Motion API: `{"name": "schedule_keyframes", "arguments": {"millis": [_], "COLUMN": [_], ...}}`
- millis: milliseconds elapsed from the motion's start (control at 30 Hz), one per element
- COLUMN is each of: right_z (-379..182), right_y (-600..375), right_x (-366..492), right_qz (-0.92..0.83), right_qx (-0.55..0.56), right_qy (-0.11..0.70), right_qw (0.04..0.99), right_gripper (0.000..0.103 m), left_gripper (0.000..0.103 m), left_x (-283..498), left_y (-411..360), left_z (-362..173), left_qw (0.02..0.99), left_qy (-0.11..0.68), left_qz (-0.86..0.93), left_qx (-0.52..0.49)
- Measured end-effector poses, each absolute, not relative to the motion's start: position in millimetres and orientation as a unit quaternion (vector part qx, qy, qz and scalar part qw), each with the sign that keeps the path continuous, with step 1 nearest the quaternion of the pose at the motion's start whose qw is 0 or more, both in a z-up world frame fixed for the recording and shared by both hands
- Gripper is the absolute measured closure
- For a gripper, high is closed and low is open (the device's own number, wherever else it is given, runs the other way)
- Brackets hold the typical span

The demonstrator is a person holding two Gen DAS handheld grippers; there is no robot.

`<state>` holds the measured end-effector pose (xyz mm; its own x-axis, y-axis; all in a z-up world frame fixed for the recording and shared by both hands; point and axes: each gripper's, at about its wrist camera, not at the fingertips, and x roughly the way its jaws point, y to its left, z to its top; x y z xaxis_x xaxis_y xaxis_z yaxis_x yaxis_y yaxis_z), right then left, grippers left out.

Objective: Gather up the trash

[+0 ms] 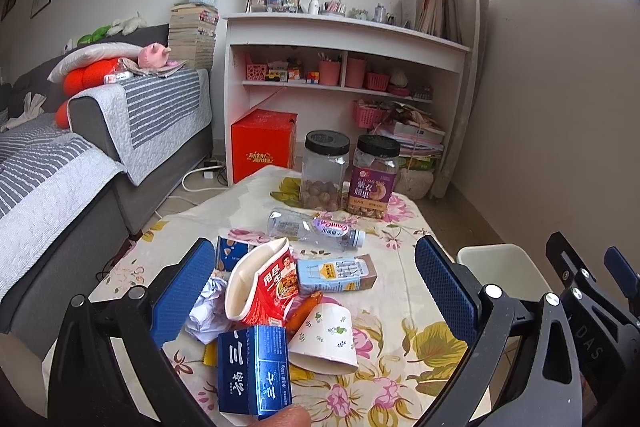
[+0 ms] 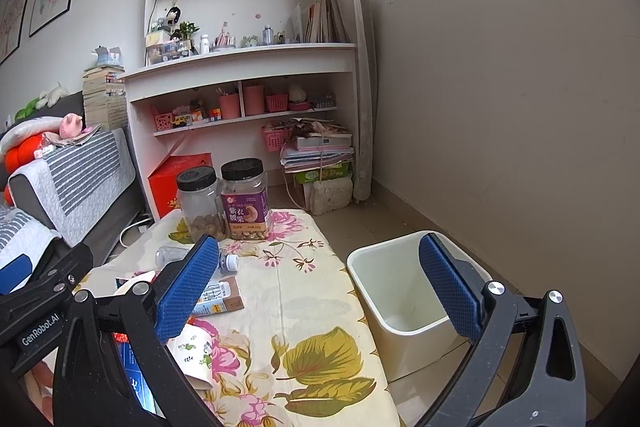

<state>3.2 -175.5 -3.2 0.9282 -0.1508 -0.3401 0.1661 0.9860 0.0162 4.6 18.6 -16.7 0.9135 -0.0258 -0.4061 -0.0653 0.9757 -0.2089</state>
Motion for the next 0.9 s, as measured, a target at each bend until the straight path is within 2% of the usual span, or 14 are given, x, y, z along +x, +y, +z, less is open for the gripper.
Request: {"name": "schedule_keyframes", "arguments": {"millis": [267, 400, 567, 900], "right_z": [-23, -39, -57, -77], "right_y": [-170, -168, -159, -141], "right_x": [28, 38, 53, 72], "right_qz": [-0.078, -0.068, -0.059, -0.029], "right_qx": [0.013, 0.026, 0.012, 0.024], "right_qy": [0.281, 0.296, 0.343, 0.403], "right_qw": [0.957, 0.952, 0.937, 0.914], "right_gripper": [0.007, 0.007, 0.007, 0.007], "left_gripper": [0.006, 0.006, 0.006, 0.006], "left_x": [34, 62, 81, 87], "left_y": [35, 58, 86, 88], "left_z": [-49, -91, -140, -178], "left_qw": [0.947, 0.899, 0.836, 0.796], "left_qy": [0.299, 0.413, 0.517, 0.576], "left_qz": [0.044, 0.037, 0.025, 0.026], "left_qx": [-0.112, -0.138, -0.184, -0.183]}}
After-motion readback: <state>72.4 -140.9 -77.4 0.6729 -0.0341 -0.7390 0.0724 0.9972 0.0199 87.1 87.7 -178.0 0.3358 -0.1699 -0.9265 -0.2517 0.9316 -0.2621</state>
